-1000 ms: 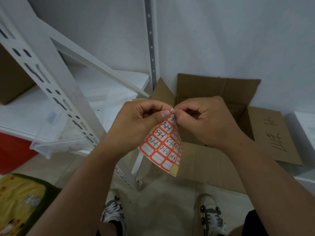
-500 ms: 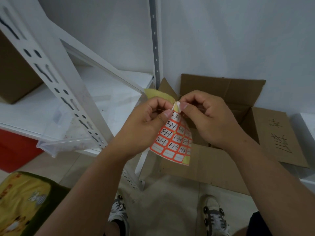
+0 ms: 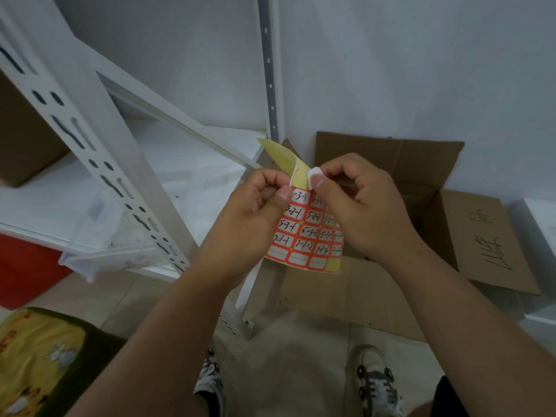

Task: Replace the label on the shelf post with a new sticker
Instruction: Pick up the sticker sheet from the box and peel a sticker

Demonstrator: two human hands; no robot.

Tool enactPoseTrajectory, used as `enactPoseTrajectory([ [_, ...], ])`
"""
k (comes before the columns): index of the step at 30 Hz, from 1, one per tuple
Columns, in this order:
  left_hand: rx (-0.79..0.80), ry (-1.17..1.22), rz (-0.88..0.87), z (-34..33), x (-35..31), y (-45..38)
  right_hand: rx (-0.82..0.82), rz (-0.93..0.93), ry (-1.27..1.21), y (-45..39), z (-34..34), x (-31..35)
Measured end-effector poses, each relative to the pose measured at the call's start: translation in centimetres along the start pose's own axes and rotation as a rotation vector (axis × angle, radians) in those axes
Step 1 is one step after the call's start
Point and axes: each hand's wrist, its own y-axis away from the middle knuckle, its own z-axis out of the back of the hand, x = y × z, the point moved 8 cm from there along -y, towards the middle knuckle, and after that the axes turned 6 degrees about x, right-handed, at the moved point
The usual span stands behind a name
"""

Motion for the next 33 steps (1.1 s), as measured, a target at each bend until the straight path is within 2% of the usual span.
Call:
enactPoseTrajectory([
  [6,-0.108,0.153,0.113,-0.6,1.0,0.1,-0.098,-0.043,0.019,0.4,0.0,-0.1],
  [11,-0.153,0.345,0.178,-0.2,1.3,0.2,-0.120,-0.115,-0.194,0.5,0.6,-0.7],
  [20,-0.120,0.355,0.146,-0.2,1.0,0.2,-0.154,-0.064,-0.302,0.7,1.0,0.1],
  [22,-0.125,0.331,0.152,-0.1,1.0,0.1,-0.147,-0.058,-0.296,0.6,1.0,0.3],
  [24,-0.136,0.211,0.143,0.0,1.0,0.0,-0.134,-0.051,-0.284,0.6,0.8,0.4],
  [27,-0.148,-0.001,0.058,0.2,0.0,0.0,-0.119,-0.042,-0.274,0.5,0.7,0.6],
  [33,-0.180,-0.168,-0.107,-0.1,-2.0,0.4,-0.064,-0.070,-0.320,0.4,0.3,0.3],
])
